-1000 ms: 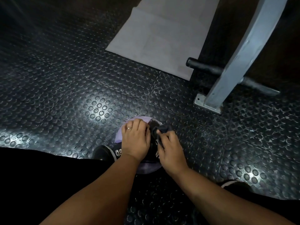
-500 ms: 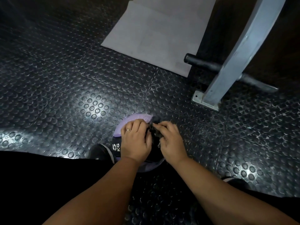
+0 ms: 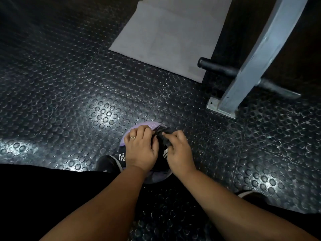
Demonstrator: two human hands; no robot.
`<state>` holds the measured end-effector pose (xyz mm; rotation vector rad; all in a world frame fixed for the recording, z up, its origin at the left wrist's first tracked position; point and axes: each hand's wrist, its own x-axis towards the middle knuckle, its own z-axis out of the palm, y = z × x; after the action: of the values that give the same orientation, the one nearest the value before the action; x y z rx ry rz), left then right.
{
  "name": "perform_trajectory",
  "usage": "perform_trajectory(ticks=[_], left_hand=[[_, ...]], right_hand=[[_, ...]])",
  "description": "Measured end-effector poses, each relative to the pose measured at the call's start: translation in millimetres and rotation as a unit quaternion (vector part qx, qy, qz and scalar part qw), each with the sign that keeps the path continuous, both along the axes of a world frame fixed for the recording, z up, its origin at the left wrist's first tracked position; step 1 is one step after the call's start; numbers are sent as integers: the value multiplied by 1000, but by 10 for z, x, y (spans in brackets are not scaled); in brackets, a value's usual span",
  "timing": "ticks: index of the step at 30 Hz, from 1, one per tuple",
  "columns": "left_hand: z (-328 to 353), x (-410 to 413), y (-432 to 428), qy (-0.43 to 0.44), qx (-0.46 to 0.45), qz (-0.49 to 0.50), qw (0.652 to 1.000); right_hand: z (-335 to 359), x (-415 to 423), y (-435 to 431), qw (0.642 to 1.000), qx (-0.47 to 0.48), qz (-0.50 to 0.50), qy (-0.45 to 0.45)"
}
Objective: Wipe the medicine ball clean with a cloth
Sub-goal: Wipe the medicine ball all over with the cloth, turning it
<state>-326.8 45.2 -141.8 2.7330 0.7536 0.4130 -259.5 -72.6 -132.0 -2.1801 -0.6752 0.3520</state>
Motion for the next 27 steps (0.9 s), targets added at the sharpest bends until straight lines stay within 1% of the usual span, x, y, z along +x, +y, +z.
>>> perform_trajectory(ticks=[2, 6, 10, 13, 16, 18, 22, 27], left_hand=[[-3, -14, 12, 7, -2, -3, 1000], [-8, -56, -87, -1, 5, -5, 1000], [-28, -51, -160, -7, 30, -5, 1000], [-38, -73, -173, -12, 52, -14, 999], [-21, -55, -194, -19, 50, -14, 998], [-13, -28, -197, -19, 44, -13, 999], [-24, 14, -129, 4, 27, 12, 1000], [9, 102, 20, 24, -11, 31, 999]], right_hand=[[51, -88, -26, 999, 13, 26, -13], [41, 46, -61, 999, -18, 30, -38], [-15, 274, 93, 999, -52, 6, -7], [-128, 482, 220, 996, -82, 7, 23], [-238, 696, 305, 988, -135, 0, 70], [-273, 749, 322, 985, -149, -14, 90], [-142, 575, 275, 990, -118, -12, 78], [125, 150, 103, 999, -29, 5, 34]])
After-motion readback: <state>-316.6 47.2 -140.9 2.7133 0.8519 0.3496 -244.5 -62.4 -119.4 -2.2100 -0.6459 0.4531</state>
